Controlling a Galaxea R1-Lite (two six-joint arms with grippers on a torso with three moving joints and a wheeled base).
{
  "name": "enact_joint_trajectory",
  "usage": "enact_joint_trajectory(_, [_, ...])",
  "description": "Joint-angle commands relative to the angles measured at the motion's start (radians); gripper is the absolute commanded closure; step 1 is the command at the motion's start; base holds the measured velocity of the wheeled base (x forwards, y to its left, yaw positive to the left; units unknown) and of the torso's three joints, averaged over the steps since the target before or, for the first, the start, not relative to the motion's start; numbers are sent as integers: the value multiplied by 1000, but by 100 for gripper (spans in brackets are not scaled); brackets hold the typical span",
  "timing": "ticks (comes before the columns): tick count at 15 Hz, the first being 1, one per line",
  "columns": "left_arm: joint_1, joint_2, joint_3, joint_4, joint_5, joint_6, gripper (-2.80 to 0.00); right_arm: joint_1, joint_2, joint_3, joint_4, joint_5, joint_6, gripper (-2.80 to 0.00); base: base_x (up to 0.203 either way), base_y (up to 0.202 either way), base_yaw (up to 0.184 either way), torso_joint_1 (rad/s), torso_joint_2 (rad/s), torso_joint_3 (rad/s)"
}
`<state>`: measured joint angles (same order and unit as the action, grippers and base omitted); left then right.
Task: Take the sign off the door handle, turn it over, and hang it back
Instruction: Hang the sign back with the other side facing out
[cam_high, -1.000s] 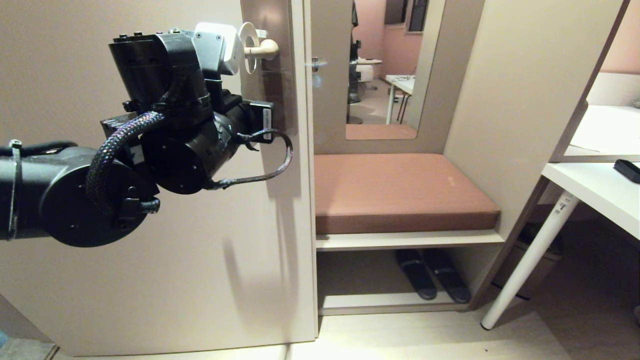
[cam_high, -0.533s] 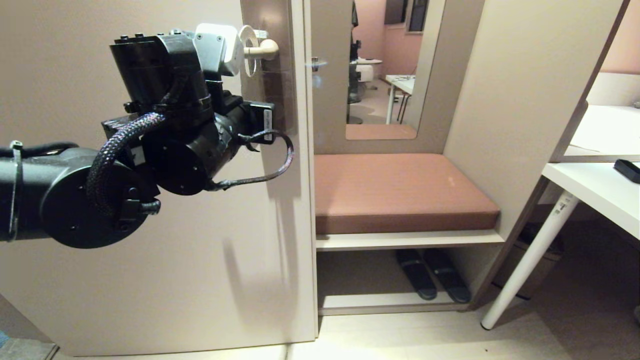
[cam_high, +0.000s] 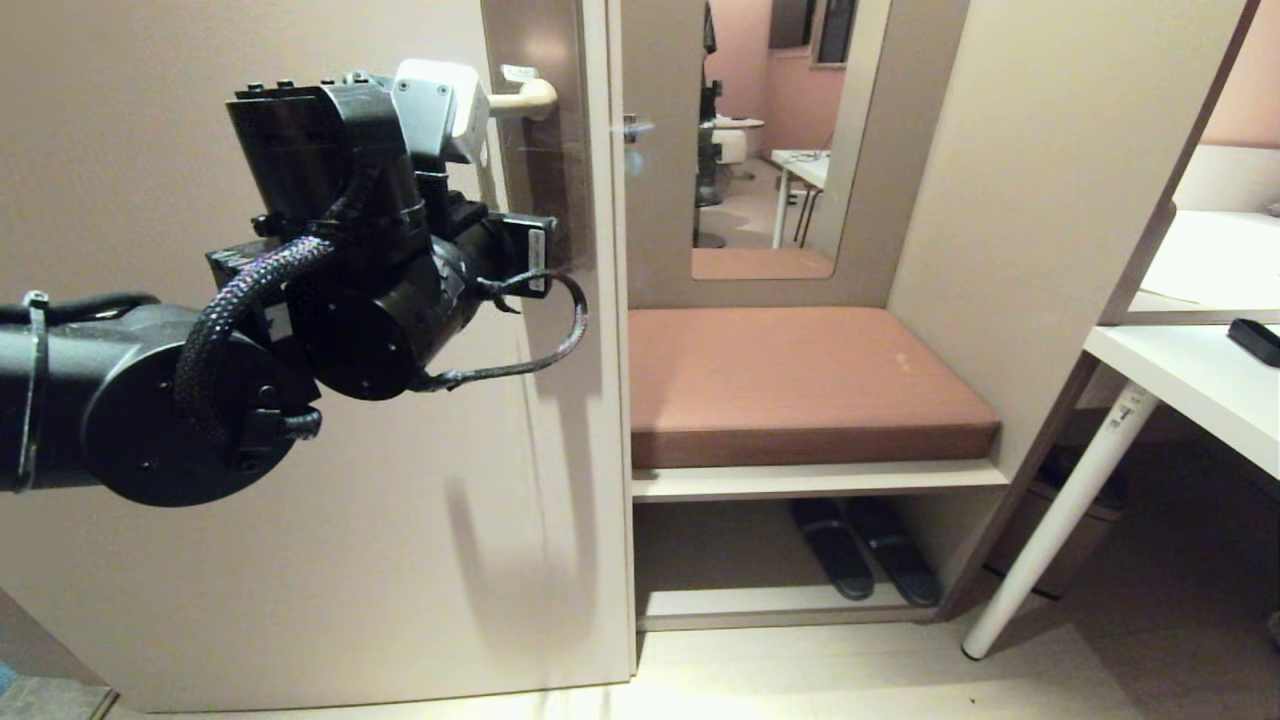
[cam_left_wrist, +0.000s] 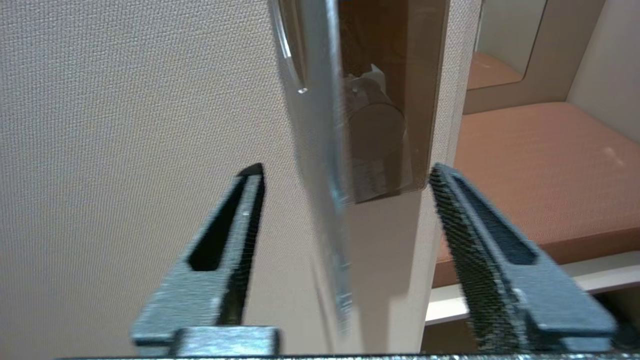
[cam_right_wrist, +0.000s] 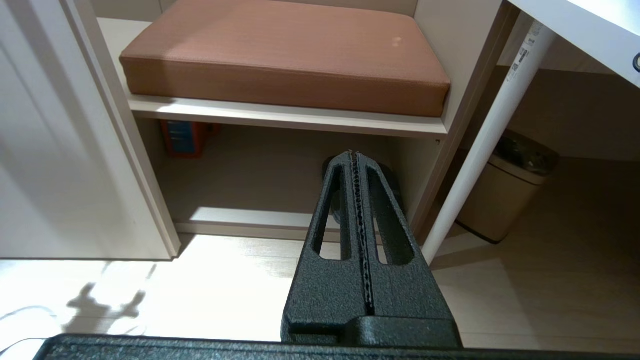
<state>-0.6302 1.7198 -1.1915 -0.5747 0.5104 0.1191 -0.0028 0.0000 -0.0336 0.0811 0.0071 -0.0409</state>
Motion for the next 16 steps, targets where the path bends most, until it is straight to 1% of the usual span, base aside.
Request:
enact_joint_trajectory(1, [0, -8, 7, -4, 3, 1, -280, 0, 0, 0, 0, 1, -1, 0, 0, 0, 0, 0, 0, 0])
enact_joint_trajectory(8, [1, -99, 98, -4, 1, -1, -280, 0, 0, 0, 0, 1, -1, 0, 0, 0, 0, 0, 0, 0])
enact_joint_trajectory(13, [0, -152, 137, -4, 2, 2, -280, 0, 0, 0, 0, 1, -1, 0, 0, 0, 0, 0, 0, 0])
enact_joint_trajectory(16, [0, -166, 141, -4, 3, 4, -280, 0, 0, 0, 0, 2, -1, 0, 0, 0, 0, 0, 0, 0])
